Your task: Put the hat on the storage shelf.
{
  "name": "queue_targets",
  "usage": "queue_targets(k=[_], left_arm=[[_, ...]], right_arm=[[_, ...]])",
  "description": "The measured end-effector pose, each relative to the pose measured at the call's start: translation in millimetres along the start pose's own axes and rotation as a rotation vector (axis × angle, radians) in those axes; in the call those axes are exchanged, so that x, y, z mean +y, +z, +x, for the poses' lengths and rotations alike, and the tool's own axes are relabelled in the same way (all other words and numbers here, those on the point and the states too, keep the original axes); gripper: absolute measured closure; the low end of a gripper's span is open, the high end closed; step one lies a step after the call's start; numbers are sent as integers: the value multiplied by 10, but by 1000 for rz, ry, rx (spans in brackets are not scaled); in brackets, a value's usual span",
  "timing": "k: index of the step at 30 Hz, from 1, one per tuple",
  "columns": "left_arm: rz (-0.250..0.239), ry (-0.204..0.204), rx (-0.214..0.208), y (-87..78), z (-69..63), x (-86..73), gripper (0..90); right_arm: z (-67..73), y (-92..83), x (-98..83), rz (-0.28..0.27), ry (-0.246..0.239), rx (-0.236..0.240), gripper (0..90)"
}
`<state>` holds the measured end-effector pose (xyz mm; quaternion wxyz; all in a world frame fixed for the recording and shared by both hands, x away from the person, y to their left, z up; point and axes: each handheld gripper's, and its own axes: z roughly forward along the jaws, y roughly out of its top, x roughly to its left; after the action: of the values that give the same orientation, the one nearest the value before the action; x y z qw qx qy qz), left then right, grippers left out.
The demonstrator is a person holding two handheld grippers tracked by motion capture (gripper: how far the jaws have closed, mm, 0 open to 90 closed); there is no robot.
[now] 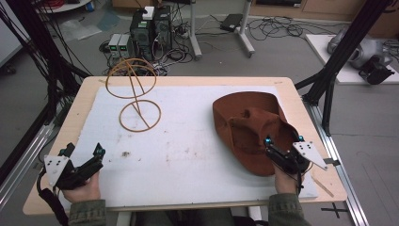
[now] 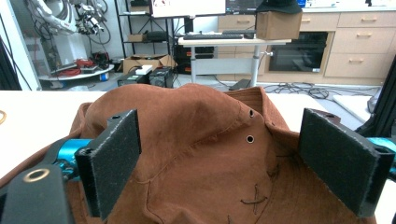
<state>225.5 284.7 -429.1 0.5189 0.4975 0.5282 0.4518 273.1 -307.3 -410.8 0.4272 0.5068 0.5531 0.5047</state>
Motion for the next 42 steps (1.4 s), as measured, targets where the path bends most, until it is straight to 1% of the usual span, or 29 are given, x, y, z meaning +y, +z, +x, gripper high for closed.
queue_targets(k=[8, 16, 21, 24, 26, 27, 30, 31, 34, 36, 40, 42], left_arm=[[2, 2, 6, -2, 1, -2, 107], [1, -2, 7, 1, 4, -3, 107], [3, -4, 7, 2, 7, -4, 107], [4, -3, 5, 6, 5, -4, 107], [6, -4, 6, 6, 7, -4, 107], [6, -4, 7, 5, 7, -4, 107], [4, -4, 7, 3, 12, -4, 107], [4, -5, 7, 3, 13, -4, 107], [6, -4, 6, 6, 8, -5, 107], [8, -1, 2, 9, 6, -6, 107], [9, 0, 1, 17, 0, -9, 107], [11, -1, -1, 18, 1, -10, 107]], right_arm=[[-2, 2, -2, 5, 7, 0, 129], [6, 7, 5, 12, 15, 13, 129], [26, 8, 13, 11, 41, 24, 129], [42, 29, 18, 19, 34, 32, 131], [55, 34, 20, 27, 40, 35, 141], [65, 53, 24, 27, 18, 38, 144], [89, 68, 29, 37, 17, 43, 148], [92, 80, 32, 36, 8, 49, 150], [126, 118, 42, 53, -1, 55, 150], [132, 129, 42, 55, -11, 53, 151], [160, 177, 34, 85, -20, 74, 151], [176, 208, 24, 112, -13, 80, 150]])
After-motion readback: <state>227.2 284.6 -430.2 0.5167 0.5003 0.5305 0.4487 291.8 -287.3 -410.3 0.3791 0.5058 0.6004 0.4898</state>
